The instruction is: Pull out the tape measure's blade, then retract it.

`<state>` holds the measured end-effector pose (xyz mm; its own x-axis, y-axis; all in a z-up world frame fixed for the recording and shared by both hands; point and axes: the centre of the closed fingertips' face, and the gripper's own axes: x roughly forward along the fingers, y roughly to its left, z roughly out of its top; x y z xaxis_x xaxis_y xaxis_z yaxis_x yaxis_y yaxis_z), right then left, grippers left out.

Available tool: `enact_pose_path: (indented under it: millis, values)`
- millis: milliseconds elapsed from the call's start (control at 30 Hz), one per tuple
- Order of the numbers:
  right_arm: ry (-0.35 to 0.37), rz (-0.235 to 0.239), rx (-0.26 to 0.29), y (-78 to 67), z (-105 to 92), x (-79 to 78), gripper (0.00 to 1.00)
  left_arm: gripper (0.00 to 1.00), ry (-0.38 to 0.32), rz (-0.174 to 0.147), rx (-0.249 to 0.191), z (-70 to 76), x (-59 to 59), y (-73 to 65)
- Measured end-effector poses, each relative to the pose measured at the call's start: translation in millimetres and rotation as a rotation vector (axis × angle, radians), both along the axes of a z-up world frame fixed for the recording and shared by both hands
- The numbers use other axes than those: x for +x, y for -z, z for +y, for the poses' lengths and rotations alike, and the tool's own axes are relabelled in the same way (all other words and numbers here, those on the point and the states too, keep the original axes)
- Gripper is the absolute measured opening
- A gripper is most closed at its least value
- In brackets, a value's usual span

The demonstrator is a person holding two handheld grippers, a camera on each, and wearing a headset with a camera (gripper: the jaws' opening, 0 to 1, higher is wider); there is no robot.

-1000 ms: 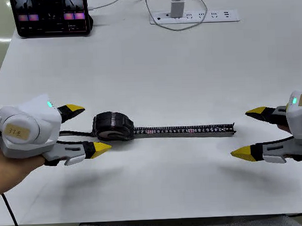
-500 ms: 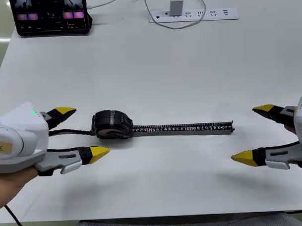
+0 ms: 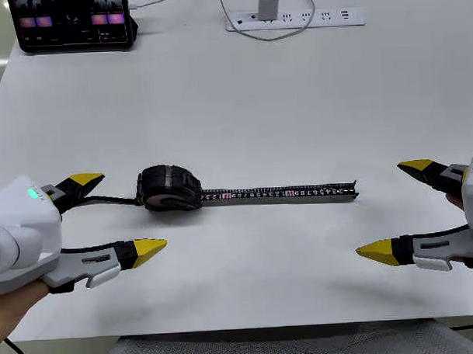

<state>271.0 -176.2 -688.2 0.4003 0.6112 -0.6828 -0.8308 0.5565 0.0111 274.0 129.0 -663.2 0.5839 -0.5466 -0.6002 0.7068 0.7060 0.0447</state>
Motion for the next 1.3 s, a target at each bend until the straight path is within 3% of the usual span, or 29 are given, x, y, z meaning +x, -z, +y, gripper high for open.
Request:
enact_pose_path:
  millis: [533,933,1300]
  values:
    - [0.027,-0.033,0.026,-2.9,2.8,-13.2,0.95,0.81,-0.056,-0.026,-0.009,2.4,-12.1,-2.5]
    - [0.032,-0.038,0.032,0.9,7.6,-24.6,0.97,0.83,-0.041,-0.018,-0.017,-8.1,-26.4,1.4]
    - [0.056,-0.028,0.030,2.4,2.2,-34.2,0.99,0.88,-0.054,-0.007,-0.030,-2.6,-38.5,2.2]
